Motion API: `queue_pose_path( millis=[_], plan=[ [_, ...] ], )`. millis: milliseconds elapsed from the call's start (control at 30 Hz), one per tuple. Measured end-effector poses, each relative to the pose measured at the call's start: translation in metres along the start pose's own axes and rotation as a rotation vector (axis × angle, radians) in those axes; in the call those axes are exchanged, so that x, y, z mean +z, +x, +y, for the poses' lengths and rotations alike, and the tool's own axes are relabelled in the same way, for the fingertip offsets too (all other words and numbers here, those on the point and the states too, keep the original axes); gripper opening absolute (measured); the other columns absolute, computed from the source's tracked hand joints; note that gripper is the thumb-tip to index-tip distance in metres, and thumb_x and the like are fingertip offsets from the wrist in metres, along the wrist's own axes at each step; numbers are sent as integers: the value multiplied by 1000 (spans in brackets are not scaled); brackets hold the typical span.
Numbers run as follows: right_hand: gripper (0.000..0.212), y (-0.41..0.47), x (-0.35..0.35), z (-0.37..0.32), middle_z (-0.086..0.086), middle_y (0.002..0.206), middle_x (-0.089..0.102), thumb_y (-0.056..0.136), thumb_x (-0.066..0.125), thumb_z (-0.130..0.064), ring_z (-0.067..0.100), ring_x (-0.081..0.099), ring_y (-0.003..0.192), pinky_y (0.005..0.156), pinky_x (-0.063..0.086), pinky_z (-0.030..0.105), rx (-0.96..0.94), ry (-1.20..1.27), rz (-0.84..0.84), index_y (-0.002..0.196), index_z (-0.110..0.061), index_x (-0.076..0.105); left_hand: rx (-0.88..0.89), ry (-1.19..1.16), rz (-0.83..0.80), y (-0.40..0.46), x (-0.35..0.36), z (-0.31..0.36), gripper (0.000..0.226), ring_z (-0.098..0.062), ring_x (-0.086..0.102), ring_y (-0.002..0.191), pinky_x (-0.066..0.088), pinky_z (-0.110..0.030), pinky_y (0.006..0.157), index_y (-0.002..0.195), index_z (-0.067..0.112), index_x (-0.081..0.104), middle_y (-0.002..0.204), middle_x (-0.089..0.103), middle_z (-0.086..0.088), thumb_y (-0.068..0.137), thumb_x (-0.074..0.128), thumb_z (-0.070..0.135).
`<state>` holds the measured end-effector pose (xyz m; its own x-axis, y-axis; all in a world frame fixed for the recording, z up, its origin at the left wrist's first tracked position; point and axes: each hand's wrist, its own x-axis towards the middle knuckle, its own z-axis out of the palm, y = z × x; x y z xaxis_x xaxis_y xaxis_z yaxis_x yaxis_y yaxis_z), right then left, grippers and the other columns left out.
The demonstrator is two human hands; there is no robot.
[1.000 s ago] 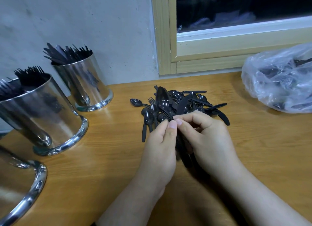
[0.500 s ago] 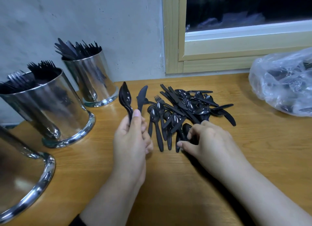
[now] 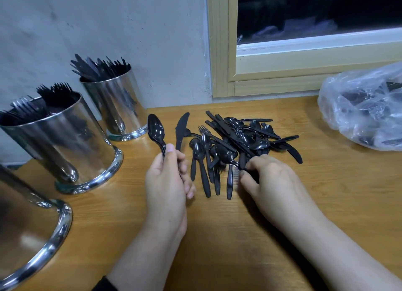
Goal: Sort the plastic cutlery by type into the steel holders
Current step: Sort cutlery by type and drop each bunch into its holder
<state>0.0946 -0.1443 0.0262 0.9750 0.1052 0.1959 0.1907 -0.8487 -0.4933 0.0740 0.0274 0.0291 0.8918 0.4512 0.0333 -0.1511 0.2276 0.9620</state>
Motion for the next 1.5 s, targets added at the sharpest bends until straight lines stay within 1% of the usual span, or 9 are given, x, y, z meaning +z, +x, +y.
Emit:
queue_pose_path(
  millis=[133,367,533,633,800,967,1233,1333,1500],
  plan=[
    [20,-5,-2,-6,-4,62,61,97,56,-40,10,54,60,61,44,29,-35,230,21,82,-28,57,2,-28,61,2,-1,0,36,-12,34,47,32,-24,41,92,10,60,66,48,2,108,43,37],
    [30,-10,12,-17,-12,98,69,98,53,-28,3,61,92,82,43,11,-281,357,308,119,-18,72,-29,-5,-1,-14,17,-6,36,-13,33,46,30,-28,42,95,9,64,67,46,0,108,44,36],
    [45,-14,21,-25,-8,88,52,100,42,-38,5,53,79,71,44,21,-298,323,264,134,-18,63,-89,-51,-14,-24,32,-10,47,-14,28,43,26,-25,39,83,1,52,60,38,-4,105,45,42],
    [48,-18,22,-31,-17,88,39,101,35,-40,-4,47,79,68,40,9,-348,248,155,143,-24,52,-128,-64,-15,-26,32,-11,42,-12,39,43,32,-25,41,76,14,59,56,48,1,96,52,50],
    [41,-20,18,-34,-27,115,38,100,27,-41,-6,44,103,77,49,23,-461,197,-21,138,-39,42,-221,-93,-84,-25,31,-8,47,-31,76,95,59,-44,89,103,5,74,96,78,-18,94,58,49],
    [49,-19,17,-30,-20,116,42,101,38,-41,4,45,110,85,49,30,-531,183,-69,150,-42,35,-229,-90,3,-17,25,-6,42,-20,69,69,56,-32,66,80,10,65,74,68,-10,104,53,42],
    [12,9,8,11,-15,94,60,97,62,-26,3,56,90,80,37,8,-297,205,201,100,-23,74,-162,-173,27,-2,15,-3,50,-20,60,58,56,-39,66,57,22,56,66,55,-4,104,52,40],
    [15,28,4,30,-14,95,57,94,65,-28,9,55,95,84,38,19,-193,103,178,104,-23,74,-185,-104,-65,-2,10,-3,45,-15,37,43,34,-25,40,60,20,50,62,44,-1,101,57,39],
    [28,53,4,31,-11,93,47,94,63,-43,17,49,99,91,44,43,-114,-100,81,113,-25,72,-240,-84,-190,-2,9,-5,40,-12,25,37,19,-22,36,68,19,42,57,34,-1,99,59,38]
  ],
)
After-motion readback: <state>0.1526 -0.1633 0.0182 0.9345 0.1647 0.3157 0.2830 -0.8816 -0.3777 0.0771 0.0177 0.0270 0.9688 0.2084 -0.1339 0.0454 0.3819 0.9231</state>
